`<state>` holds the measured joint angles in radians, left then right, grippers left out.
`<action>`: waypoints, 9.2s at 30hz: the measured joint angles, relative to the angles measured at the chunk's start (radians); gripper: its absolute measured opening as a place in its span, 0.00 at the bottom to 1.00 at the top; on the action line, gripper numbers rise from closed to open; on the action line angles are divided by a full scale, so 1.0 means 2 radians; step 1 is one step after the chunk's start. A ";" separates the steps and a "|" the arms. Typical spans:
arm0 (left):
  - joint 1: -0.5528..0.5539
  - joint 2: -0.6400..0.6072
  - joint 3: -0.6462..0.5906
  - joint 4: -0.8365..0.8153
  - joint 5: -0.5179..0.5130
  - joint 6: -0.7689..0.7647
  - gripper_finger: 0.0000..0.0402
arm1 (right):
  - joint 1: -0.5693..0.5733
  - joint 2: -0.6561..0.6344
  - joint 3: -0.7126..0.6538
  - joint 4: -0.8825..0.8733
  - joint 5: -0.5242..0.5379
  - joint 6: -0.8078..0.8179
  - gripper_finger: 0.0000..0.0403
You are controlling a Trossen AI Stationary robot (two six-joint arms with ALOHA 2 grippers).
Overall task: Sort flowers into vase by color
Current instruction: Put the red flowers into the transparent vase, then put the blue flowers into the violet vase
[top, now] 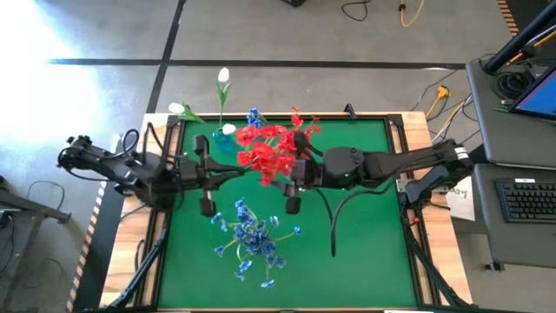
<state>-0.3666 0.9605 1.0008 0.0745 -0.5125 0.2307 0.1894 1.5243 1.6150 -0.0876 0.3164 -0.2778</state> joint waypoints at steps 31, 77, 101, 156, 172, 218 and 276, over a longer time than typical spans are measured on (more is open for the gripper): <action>0.024 0.059 0.001 0.075 -0.001 0.011 0.00 | -0.010 0.021 0.000 0.119 -0.028 -0.006 0.19; 0.024 -0.121 0.000 -0.252 -0.039 -0.120 0.46 | 0.036 -0.219 -0.043 -0.489 0.217 0.363 0.04; 0.024 -0.086 0.000 -0.251 -0.088 -0.108 0.46 | -0.154 -0.314 -0.427 0.093 -0.031 0.155 0.04; 0.024 -0.094 -0.001 -0.251 -0.158 -0.083 0.46 | -0.166 -0.161 -0.419 0.131 -0.053 0.151 0.05; 0.024 -0.082 -0.002 -0.252 -0.158 -0.094 0.46 | -0.163 -0.159 -0.418 0.126 -0.055 0.151 0.34; 0.024 -0.076 -0.002 -0.252 -0.197 -0.112 0.46 | -0.154 -0.258 -0.418 -0.142 0.010 0.318 0.46; 0.024 -0.089 0.001 -0.252 -0.197 -0.110 0.46 | -0.533 0.130 -0.258 0.083 -0.364 0.139 0.51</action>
<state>-0.3187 0.7826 1.0035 -0.4301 -0.9072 0.0104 -0.8767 1.7850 1.0997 0.0775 -0.4115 0.0001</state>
